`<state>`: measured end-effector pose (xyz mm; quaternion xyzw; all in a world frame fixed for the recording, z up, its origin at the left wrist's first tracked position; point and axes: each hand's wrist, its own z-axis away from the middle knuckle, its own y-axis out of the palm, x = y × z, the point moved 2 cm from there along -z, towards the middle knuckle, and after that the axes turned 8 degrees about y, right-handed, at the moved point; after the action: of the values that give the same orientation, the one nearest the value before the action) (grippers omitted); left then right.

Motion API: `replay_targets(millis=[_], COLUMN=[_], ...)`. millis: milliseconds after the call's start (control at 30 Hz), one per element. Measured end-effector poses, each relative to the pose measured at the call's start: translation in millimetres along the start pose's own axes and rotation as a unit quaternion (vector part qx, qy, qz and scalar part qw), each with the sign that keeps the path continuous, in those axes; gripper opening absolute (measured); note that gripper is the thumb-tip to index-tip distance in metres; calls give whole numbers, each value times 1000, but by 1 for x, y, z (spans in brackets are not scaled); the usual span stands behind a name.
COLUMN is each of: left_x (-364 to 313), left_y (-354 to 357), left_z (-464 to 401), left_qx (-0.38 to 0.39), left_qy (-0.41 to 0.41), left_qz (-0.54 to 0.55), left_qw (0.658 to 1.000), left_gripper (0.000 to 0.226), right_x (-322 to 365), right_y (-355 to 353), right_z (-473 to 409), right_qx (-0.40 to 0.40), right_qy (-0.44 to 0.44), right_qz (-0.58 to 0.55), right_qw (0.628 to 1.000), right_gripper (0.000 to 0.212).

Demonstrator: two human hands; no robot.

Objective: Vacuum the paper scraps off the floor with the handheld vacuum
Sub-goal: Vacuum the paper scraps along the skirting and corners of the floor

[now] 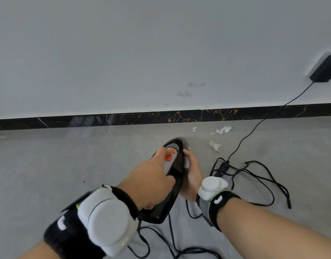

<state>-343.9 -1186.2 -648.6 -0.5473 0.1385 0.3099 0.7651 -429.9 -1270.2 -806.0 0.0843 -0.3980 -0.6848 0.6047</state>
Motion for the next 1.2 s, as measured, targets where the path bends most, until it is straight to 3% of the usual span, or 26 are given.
replay_targets(millis=[300, 467, 600, 733, 1200], left_x=[-11, -17, -21, -27, -46], left_y=[0, 0, 3, 3, 8], left_z=[29, 19, 1, -24, -97], left_qx=[38, 39, 35, 28, -14], left_qy=[9, -4, 3, 16, 51], left_qz=[-51, -17, -15, -7, -38], left_qw=[998, 999, 999, 999, 998], left_gripper=[54, 53, 55, 49, 51], right_x=[-10, -6, 1, 16, 67], right_y=[-21, -23, -17, -8, -8], right_z=[16, 13, 4, 2, -12], right_qx=[22, -28, -47, 5, -41], right_qy=[74, 64, 16, -41, -39], right_qz=[68, 79, 24, -59, -79], right_qw=[995, 994, 998, 997, 995], right_gripper=[79, 98, 84, 56, 77])
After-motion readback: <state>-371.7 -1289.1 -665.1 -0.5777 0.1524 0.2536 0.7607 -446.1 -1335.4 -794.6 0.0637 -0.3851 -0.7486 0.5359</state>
